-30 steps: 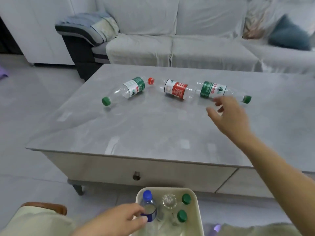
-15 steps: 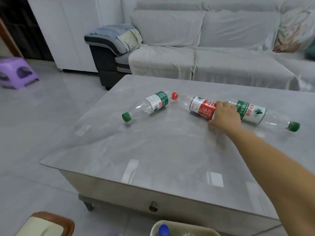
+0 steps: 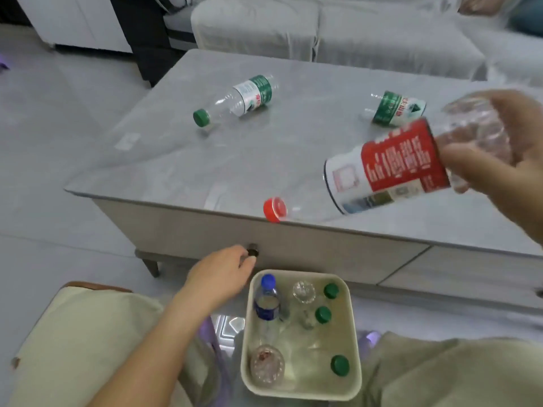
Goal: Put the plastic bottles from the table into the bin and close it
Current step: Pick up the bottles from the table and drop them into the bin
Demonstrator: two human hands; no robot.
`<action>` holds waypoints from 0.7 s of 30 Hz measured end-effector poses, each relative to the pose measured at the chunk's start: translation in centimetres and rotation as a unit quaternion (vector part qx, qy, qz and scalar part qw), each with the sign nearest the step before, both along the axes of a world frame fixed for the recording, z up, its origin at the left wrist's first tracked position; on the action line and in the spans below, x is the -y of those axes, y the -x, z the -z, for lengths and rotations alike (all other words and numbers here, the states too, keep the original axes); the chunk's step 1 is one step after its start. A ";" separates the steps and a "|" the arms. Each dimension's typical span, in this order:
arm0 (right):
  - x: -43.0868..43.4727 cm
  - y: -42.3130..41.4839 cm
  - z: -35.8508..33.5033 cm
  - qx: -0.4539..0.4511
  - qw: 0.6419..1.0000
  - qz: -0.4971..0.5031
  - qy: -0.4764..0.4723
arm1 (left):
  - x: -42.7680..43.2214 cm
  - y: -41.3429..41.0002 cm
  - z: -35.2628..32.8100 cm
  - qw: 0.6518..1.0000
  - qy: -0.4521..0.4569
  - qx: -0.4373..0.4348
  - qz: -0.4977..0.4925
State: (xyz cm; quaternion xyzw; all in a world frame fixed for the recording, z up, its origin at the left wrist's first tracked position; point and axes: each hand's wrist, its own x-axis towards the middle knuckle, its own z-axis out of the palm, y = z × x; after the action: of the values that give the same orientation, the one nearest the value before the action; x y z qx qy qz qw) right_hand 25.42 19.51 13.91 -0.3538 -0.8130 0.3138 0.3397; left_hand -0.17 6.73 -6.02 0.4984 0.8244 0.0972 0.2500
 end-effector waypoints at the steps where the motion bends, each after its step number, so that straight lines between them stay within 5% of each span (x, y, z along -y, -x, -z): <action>1: 1.5 -1.0 0.6 0.032 0.999 0.004 0.004 | 0.3 0.8 0.0 1.000 -0.009 -0.003 -0.023; 5: 6.6 -1.2 6.5 0.205 0.979 -0.010 -0.011 | 2.2 2.1 0.7 0.997 -0.018 0.056 -0.057; 10: 8.4 1.5 15.2 0.461 0.882 -0.098 0.011 | 3.3 1.2 0.4 0.993 -0.023 0.107 -0.053; 14: 4.5 0.6 14.0 0.422 0.905 -0.047 0.016 | 3.0 0.7 0.0 0.991 -0.024 0.125 -0.042; 17: -0.7 -0.5 11.0 0.293 0.953 0.067 -0.042 | 2.5 -0.3 0.0 0.991 0.003 0.134 -0.003; 21: -12.0 -1.4 8.6 0.223 0.945 0.218 -0.099 | 1.2 -1.1 0.4 0.990 -0.001 0.135 0.034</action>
State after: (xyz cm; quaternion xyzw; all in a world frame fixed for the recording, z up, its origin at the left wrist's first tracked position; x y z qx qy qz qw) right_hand 26.87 31.56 5.27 -0.5478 -0.7979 0.0636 0.2434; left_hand 0.93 5.50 -6.44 0.5091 0.7653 0.1558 0.3618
